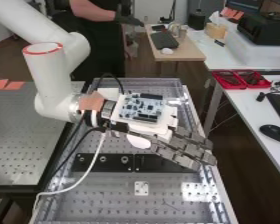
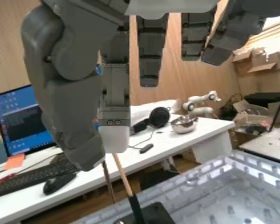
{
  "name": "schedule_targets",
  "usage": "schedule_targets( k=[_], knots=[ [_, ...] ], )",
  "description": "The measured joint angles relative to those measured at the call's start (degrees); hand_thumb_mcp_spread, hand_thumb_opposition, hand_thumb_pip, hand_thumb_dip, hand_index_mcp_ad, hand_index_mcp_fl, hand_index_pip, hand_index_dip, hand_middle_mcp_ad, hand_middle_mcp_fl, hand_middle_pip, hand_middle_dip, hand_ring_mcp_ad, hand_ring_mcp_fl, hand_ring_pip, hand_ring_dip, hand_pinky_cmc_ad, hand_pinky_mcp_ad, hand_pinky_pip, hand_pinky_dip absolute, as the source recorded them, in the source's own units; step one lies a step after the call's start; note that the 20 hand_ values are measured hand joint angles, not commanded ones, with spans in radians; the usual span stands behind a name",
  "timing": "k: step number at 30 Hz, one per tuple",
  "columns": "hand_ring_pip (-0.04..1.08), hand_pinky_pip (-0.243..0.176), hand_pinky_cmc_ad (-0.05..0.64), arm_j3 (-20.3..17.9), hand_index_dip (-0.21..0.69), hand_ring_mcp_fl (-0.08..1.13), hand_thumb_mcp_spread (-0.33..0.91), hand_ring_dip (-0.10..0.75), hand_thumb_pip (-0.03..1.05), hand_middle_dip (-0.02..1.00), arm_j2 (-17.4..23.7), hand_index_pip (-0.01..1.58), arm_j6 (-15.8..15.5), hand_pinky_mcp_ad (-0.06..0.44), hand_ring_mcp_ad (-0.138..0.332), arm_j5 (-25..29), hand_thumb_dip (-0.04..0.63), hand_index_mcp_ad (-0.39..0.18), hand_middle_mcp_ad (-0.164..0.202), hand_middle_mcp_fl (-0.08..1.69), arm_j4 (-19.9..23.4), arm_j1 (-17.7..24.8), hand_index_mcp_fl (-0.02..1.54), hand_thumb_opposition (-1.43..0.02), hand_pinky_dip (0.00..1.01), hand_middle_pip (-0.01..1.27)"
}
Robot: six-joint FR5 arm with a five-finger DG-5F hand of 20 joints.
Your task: Grab the drill bit and place it in the clear container
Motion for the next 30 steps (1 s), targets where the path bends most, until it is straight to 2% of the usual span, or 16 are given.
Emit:
schedule_targets(
  k=[9,14,20,30],
  knots=[
    [0.09,-0.075,0.314,-2.8,0.244,0.03,0.60,0.007,0.41,0.19,5.4,1.18,-2.1,0.154,0.211,-4.0,0.281,-0.089,0.042,0.29,1.8,1.9,0.84,-0.93,0.15,0.14],
    [0.09,-0.077,0.314,-3.9,0.246,0.03,0.58,0.007,0.41,0.19,7.0,1.16,-2.3,0.154,0.211,-5.4,0.281,-0.091,0.042,0.30,2.6,3.2,0.86,-0.93,0.15,0.14],
    [0.09,-0.075,0.314,-5.4,0.250,0.03,0.58,0.012,0.41,0.19,9.6,1.16,-1.8,0.154,0.211,-9.2,0.281,-0.091,0.042,0.30,3.7,6.1,0.86,-0.94,0.15,0.14],
    [0.09,-0.077,0.314,-6.1,0.262,0.03,0.58,0.014,0.41,0.19,10.4,1.14,-0.5,0.154,0.211,-13.4,0.281,-0.091,0.042,0.30,4.2,9.6,0.87,-0.94,0.15,0.13]
  ],
)
